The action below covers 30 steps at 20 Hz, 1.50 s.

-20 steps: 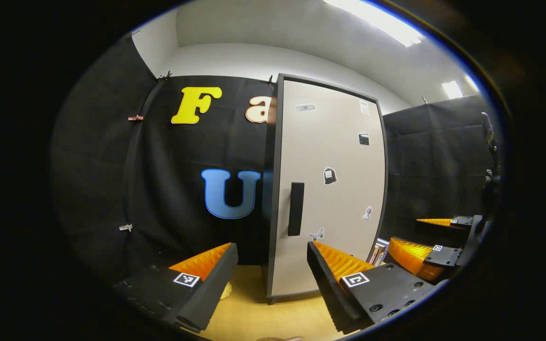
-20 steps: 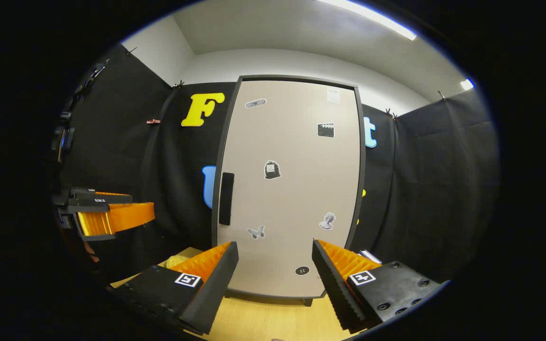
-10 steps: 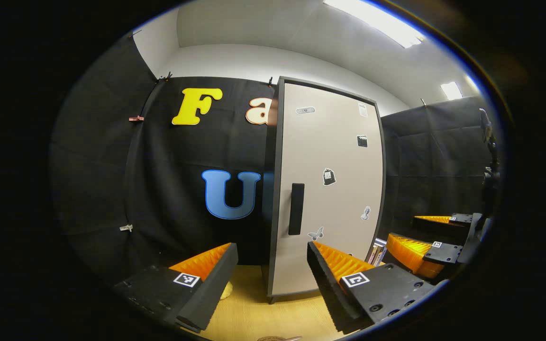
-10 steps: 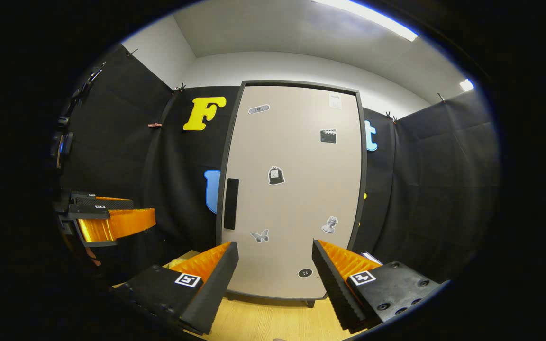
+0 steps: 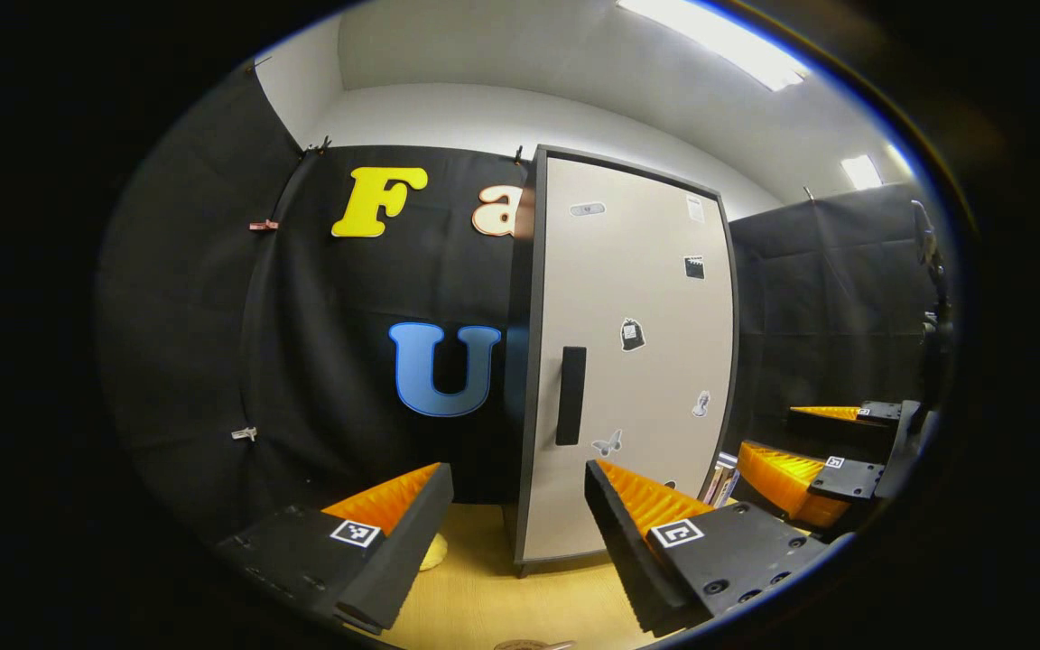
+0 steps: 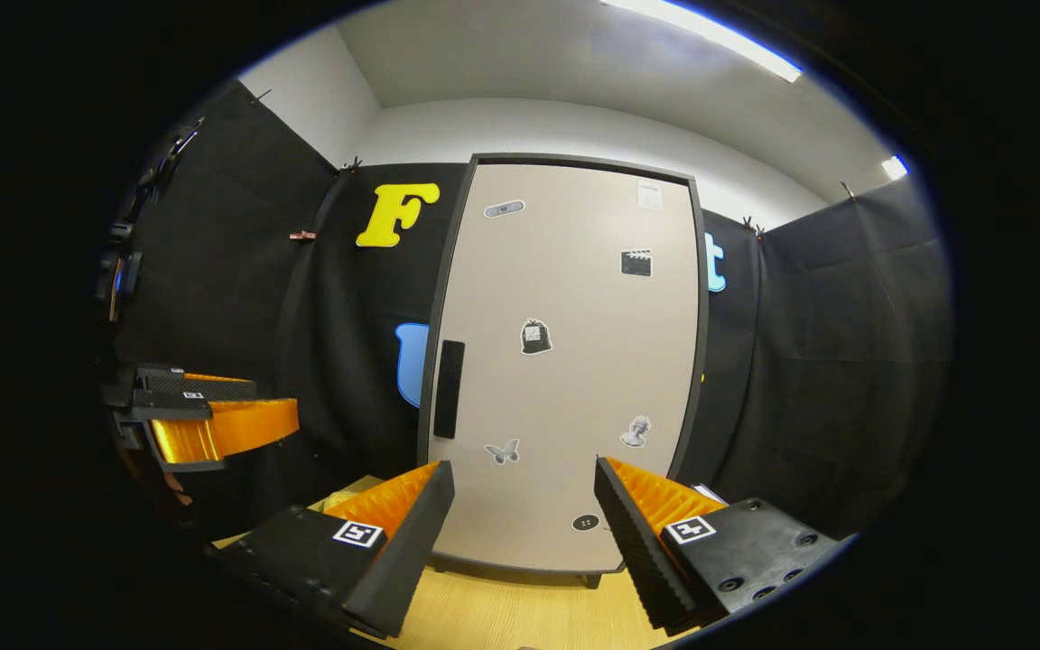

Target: Open the cabinet door with the right hand, grasp the bottle in the cabinet with the left hand and place it on the coaster, then close the cabinet door with the right hand.

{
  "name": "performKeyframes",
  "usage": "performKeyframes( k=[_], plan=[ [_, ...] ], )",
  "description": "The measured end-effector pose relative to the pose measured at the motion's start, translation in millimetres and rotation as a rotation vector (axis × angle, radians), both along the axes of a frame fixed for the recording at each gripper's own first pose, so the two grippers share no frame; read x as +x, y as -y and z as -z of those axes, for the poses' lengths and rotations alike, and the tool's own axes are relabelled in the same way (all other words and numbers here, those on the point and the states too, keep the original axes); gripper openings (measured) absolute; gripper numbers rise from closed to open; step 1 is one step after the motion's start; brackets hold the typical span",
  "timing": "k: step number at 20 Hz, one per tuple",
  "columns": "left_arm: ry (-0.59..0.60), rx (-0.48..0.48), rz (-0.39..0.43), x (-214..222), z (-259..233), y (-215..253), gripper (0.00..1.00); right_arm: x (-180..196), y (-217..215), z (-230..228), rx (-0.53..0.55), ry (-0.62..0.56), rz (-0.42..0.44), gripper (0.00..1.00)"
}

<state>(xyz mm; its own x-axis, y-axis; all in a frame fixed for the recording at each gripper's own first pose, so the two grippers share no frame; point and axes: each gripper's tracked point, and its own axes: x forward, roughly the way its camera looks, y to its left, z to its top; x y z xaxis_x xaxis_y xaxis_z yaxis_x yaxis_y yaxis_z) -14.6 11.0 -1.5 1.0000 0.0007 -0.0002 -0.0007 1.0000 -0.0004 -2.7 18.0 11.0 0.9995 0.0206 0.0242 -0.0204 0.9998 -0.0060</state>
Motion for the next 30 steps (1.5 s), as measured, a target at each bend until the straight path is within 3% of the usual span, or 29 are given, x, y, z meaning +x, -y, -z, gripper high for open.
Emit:
performKeyframes(
  k=[6,12,20,27,30],
  plan=[
    [-0.013,0.0,0.012,5.7,5.8,-5.0,0.93,6.6,-8.5,-3.1,0.015,0.009,-0.011,0.97],
    [-0.015,0.019,0.003,5.3,8.3,-24.9,0.93,36.7,-39.3,-9.3,0.032,0.023,-0.046,0.97],
    [-0.008,0.02,-0.007,0.7,8.6,-59.8,0.93,106.9,-93.1,-22.7,0.079,0.067,-0.072,0.97],
    [-0.002,0.018,-0.011,-2.2,11.6,-86.1,0.93,185.6,-104.4,5.6,0.084,-0.001,0.008,0.96],
    [-0.013,0.018,-0.022,0.5,16.2,-98.7,0.93,209.8,-103.4,16.7,0.087,-0.013,0.046,0.84]
  ],
)
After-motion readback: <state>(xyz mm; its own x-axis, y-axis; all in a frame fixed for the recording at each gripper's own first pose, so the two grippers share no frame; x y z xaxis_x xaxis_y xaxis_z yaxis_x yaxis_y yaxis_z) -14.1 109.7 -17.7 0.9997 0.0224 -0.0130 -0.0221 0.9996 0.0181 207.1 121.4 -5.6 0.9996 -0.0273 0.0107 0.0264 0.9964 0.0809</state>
